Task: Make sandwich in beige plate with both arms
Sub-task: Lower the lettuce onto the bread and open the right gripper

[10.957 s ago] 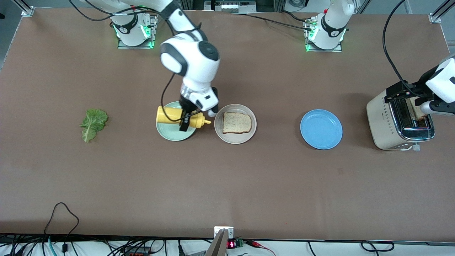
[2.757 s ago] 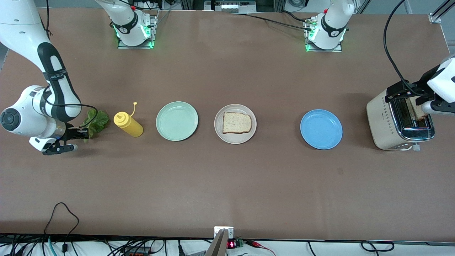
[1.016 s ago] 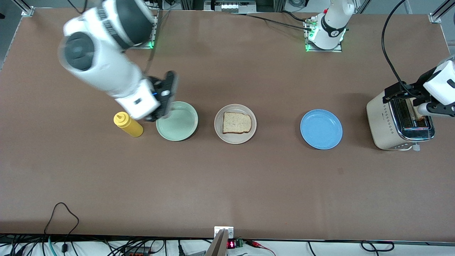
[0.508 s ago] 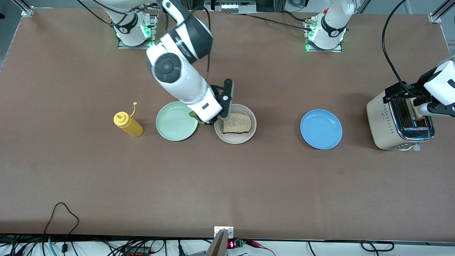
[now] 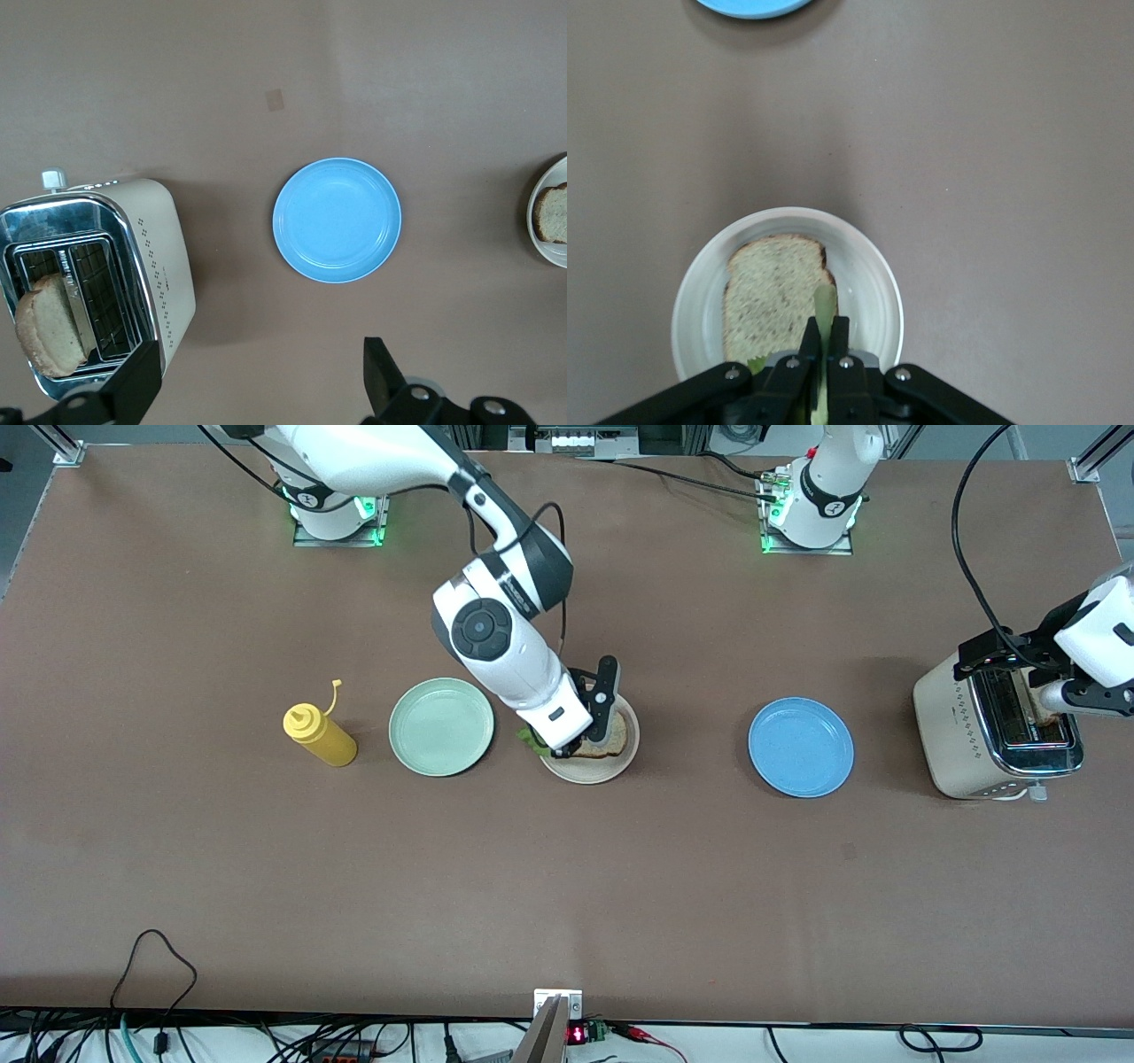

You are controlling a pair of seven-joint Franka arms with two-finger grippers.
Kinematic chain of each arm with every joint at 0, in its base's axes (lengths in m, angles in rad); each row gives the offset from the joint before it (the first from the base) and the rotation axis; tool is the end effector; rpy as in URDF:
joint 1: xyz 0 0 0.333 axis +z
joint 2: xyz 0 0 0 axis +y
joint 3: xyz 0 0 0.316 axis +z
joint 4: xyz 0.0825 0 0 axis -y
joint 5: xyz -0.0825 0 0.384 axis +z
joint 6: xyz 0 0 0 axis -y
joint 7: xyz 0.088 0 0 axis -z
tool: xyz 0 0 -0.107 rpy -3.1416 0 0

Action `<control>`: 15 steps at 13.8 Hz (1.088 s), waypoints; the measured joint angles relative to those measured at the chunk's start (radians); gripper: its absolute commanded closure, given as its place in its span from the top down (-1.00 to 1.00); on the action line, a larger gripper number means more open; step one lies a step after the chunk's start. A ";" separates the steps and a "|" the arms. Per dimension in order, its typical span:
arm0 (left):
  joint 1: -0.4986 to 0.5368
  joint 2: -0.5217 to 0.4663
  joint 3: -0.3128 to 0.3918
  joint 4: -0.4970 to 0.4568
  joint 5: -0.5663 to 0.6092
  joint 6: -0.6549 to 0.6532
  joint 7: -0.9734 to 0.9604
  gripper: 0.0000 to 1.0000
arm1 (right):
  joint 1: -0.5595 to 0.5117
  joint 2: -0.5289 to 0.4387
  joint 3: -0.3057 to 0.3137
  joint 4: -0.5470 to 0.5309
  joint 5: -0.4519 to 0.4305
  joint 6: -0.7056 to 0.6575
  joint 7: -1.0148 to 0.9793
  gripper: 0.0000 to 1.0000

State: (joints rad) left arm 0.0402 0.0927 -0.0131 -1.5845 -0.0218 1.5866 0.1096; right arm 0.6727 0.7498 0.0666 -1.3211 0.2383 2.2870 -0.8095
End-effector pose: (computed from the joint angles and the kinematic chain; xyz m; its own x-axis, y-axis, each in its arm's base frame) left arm 0.5798 0.0137 0.5668 0.9928 -0.0822 -0.0874 -0.0796 -0.9963 0.0327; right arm 0.5676 0.5077 0.3123 0.1776 0.9326 0.3142 0.9838 -0.1758 -0.0343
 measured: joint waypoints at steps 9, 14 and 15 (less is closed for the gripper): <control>0.000 0.000 0.000 0.001 0.000 0.000 0.000 1.00 | 0.065 0.042 -0.059 0.023 -0.001 -0.071 0.131 1.00; -0.001 0.000 -0.001 0.001 0.000 0.000 0.000 1.00 | 0.037 -0.118 -0.132 0.047 0.001 -0.252 0.478 1.00; -0.002 0.000 -0.001 0.001 0.000 0.000 0.000 1.00 | 0.022 -0.141 -0.135 0.047 0.001 -0.273 0.541 1.00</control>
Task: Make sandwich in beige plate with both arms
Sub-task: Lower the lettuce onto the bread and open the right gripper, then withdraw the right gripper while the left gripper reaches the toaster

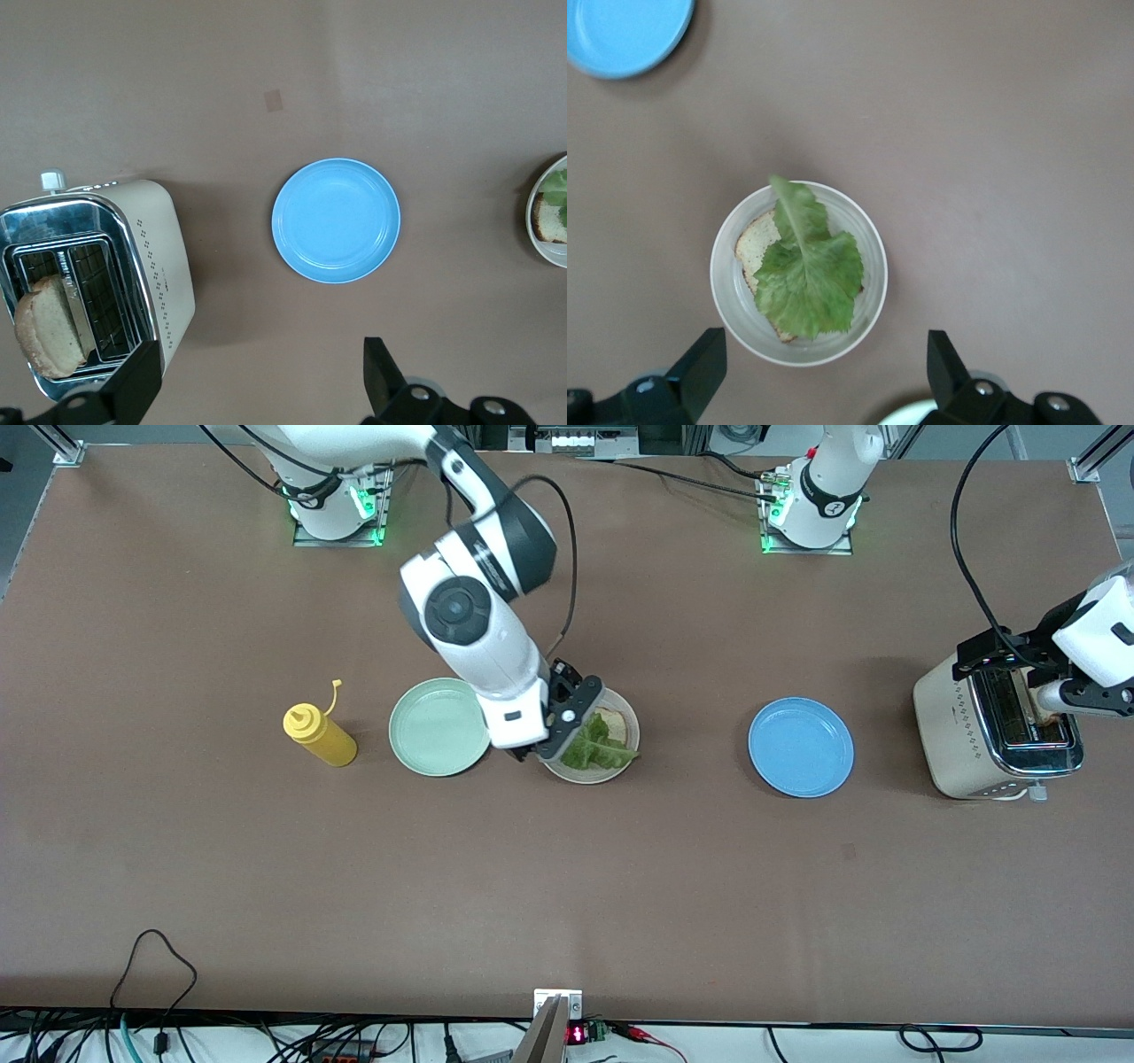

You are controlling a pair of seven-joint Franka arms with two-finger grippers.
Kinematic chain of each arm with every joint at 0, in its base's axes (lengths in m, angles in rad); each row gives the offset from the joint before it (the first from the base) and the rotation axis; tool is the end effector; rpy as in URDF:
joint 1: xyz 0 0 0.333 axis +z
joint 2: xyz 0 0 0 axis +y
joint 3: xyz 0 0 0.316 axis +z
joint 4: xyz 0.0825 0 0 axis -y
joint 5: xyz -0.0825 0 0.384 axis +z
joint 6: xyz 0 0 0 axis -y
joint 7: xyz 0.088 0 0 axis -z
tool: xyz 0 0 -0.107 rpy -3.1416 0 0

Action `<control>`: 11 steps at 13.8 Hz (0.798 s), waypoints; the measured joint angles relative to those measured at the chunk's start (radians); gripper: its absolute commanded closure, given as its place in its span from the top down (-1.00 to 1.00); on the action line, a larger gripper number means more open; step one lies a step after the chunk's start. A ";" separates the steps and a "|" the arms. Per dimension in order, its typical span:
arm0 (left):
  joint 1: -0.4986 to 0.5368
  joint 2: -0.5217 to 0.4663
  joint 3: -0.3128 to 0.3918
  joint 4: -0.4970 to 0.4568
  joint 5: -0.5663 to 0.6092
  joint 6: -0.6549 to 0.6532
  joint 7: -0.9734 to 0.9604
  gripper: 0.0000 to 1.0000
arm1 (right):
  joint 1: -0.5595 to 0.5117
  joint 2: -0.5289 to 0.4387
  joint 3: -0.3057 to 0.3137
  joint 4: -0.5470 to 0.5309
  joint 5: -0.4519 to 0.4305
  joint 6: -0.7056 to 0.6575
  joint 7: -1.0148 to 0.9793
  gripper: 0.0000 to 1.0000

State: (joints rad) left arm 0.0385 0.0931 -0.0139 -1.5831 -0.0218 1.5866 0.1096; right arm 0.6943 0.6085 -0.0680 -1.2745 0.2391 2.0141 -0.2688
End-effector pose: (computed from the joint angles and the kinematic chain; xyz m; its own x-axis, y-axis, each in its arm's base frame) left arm 0.5800 0.0123 0.5672 0.9927 -0.0847 -0.0864 -0.0821 -0.9961 0.0326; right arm 0.5847 0.4552 0.4129 0.6806 0.7128 0.1694 0.7326 -0.6644 -0.1479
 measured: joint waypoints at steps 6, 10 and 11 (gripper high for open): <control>0.008 0.013 0.004 0.010 0.000 -0.003 0.000 1.00 | -0.196 -0.059 -0.011 -0.001 0.000 -0.089 0.071 1.00; 0.040 0.054 0.023 0.013 0.000 -0.026 -0.002 1.00 | -0.365 -0.097 -0.014 -0.001 -0.002 -0.168 0.070 1.00; 0.054 0.062 0.026 0.018 0.001 -0.035 -0.002 1.00 | -0.406 -0.102 -0.015 -0.001 -0.002 -0.170 0.068 1.00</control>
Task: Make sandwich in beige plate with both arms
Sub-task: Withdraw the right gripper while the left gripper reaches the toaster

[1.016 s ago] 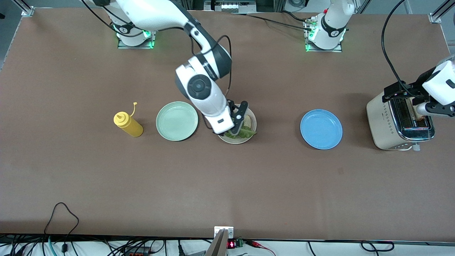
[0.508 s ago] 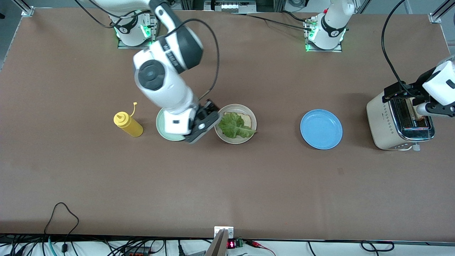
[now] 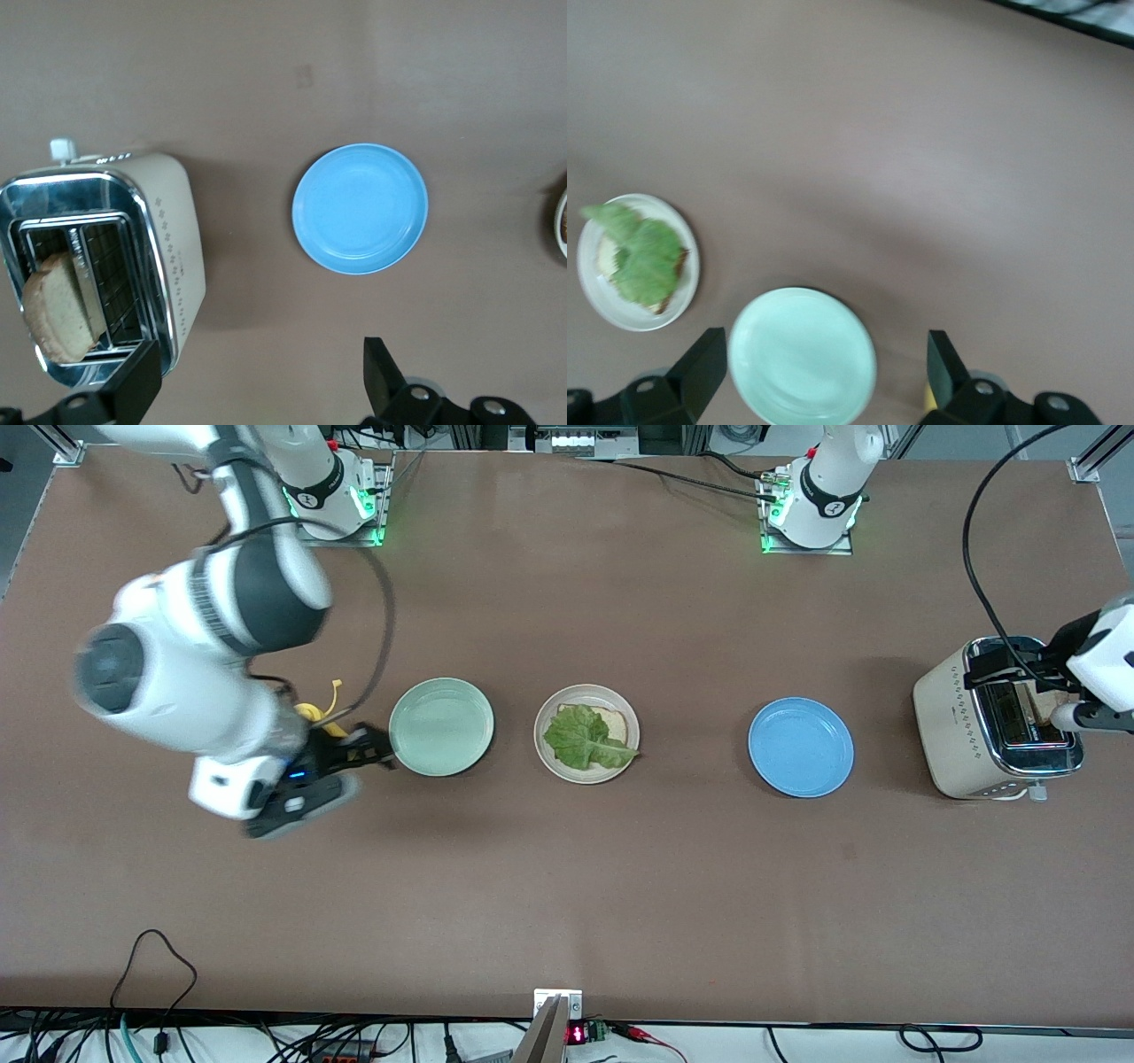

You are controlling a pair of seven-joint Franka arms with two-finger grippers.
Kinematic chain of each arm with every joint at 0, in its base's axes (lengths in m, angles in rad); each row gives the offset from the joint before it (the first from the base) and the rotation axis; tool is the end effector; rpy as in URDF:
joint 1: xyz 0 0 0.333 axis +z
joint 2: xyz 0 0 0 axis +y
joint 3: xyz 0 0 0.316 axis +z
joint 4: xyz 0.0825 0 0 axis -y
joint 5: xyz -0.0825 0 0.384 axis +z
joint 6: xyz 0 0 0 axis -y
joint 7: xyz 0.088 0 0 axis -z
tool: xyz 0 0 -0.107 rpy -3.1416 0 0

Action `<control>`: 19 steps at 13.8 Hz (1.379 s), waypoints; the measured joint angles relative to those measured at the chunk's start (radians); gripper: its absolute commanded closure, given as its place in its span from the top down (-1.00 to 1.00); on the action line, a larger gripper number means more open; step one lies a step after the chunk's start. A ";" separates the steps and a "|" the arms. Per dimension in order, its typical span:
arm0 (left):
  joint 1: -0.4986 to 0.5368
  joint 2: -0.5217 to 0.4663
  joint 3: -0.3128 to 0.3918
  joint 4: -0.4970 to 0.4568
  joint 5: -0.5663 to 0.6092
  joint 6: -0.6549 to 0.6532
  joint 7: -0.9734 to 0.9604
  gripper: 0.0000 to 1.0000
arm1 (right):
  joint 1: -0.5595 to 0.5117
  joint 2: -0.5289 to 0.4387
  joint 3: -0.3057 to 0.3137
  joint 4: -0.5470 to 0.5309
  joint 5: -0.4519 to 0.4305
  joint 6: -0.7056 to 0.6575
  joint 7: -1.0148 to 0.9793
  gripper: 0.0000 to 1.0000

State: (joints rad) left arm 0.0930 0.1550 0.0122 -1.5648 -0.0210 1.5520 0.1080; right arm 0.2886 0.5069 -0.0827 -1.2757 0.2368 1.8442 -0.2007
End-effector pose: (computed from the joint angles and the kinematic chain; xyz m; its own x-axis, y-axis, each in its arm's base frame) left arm 0.5882 0.0593 0.5369 0.9865 -0.0044 -0.1640 0.0016 -0.9993 0.0368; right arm 0.6912 0.1765 0.4701 0.9341 0.3441 0.0949 0.3559 -0.9180 -0.1748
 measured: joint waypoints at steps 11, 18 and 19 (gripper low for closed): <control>0.219 0.209 0.038 0.020 0.122 0.086 0.129 0.97 | -0.073 -0.156 -0.195 -0.084 -0.144 -0.129 0.005 1.00; 0.282 0.227 0.038 -0.093 0.126 0.155 0.212 -0.40 | -0.050 -0.376 -0.196 -0.288 -0.181 -0.120 0.067 1.00; 0.287 0.226 0.038 -0.098 0.126 0.176 0.223 -0.78 | -0.048 -0.385 -0.194 -0.294 -0.189 -0.121 0.075 1.00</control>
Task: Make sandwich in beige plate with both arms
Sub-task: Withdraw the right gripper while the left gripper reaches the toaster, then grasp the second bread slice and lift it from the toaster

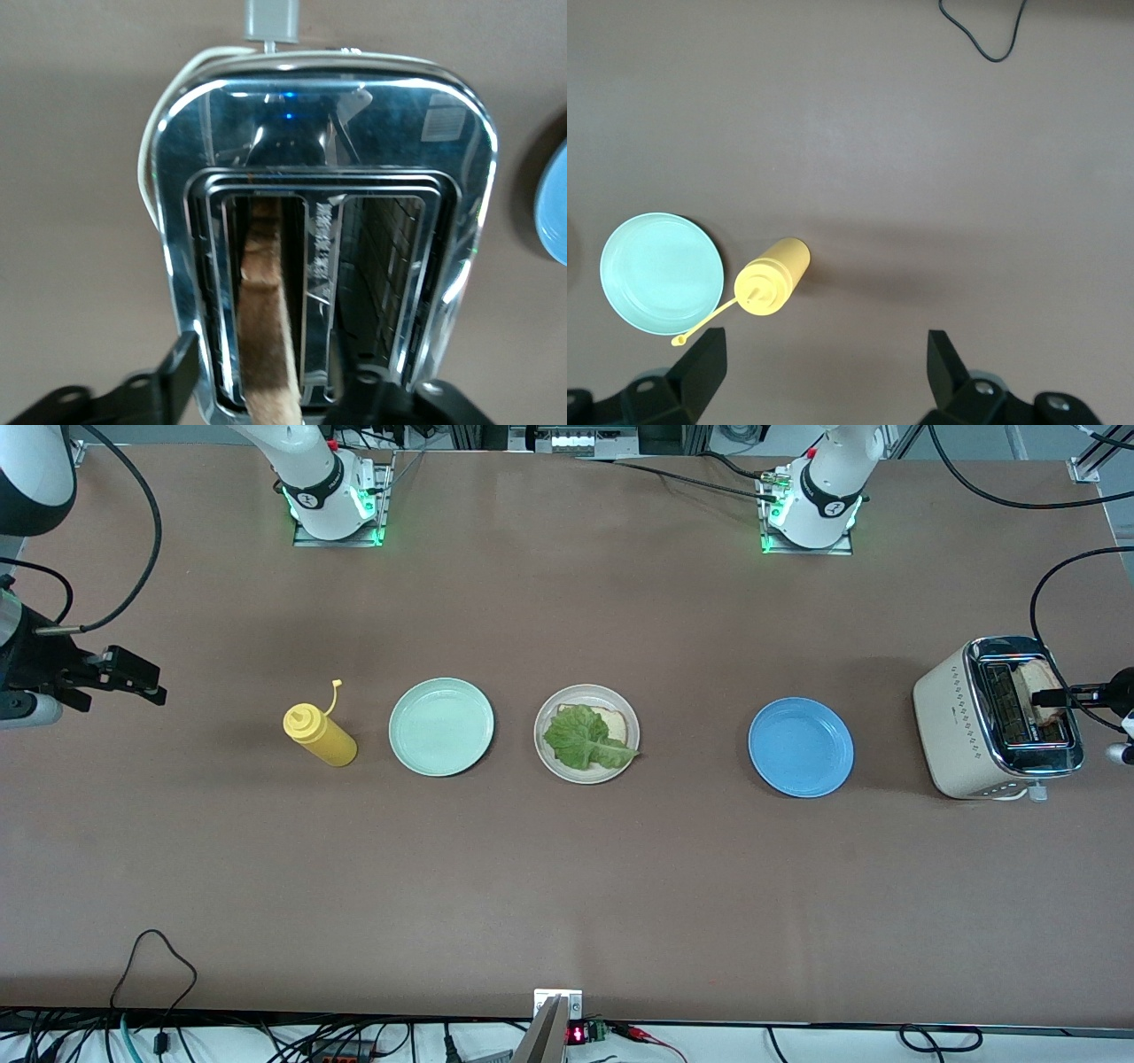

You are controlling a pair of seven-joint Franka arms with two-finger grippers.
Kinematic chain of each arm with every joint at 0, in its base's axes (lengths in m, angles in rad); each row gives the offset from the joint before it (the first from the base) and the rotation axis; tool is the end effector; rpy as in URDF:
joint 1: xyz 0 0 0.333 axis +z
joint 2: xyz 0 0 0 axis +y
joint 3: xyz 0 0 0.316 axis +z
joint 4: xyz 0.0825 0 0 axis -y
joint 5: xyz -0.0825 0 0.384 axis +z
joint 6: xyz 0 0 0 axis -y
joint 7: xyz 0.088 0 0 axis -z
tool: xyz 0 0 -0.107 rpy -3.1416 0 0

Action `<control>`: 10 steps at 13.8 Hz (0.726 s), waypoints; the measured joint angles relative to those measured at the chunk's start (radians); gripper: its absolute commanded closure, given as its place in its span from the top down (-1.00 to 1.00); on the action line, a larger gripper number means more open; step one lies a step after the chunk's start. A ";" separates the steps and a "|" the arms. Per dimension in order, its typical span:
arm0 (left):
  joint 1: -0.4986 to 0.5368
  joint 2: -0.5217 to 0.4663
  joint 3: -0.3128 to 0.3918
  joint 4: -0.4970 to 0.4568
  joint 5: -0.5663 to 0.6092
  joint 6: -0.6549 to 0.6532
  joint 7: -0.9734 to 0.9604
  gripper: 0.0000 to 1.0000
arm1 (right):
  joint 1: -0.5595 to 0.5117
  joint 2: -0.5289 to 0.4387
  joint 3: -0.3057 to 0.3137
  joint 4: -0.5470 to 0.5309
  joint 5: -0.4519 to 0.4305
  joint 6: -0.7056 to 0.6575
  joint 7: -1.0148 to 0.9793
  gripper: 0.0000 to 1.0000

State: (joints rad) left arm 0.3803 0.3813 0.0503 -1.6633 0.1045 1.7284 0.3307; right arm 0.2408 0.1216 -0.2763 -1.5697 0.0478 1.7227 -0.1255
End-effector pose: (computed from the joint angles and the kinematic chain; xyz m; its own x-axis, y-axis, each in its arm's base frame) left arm 0.5643 0.2666 0.3656 0.9416 0.0633 -0.3309 0.0656 -0.9978 -0.0042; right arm 0.6017 -0.0079 0.5708 0.9956 0.0858 0.0375 0.0862 -0.9962 -0.0098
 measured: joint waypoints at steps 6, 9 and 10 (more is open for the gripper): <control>0.006 -0.006 -0.007 -0.005 0.000 0.019 0.015 -0.99 | 0.012 -0.024 0.011 -0.007 -0.017 0.000 0.018 1.00; 0.005 -0.024 -0.015 0.011 0.000 -0.003 0.015 -0.99 | -0.157 -0.049 0.170 -0.024 -0.021 0.000 0.018 1.00; 0.005 -0.032 -0.018 0.035 0.000 -0.036 0.015 -0.99 | -0.215 -0.062 0.226 -0.035 -0.021 0.000 0.018 1.00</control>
State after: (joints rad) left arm 0.3850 0.3496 0.0327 -1.6286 0.1045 1.6920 0.3456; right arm 0.0259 0.0594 -0.0508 -1.6043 0.0268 1.7223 -0.1075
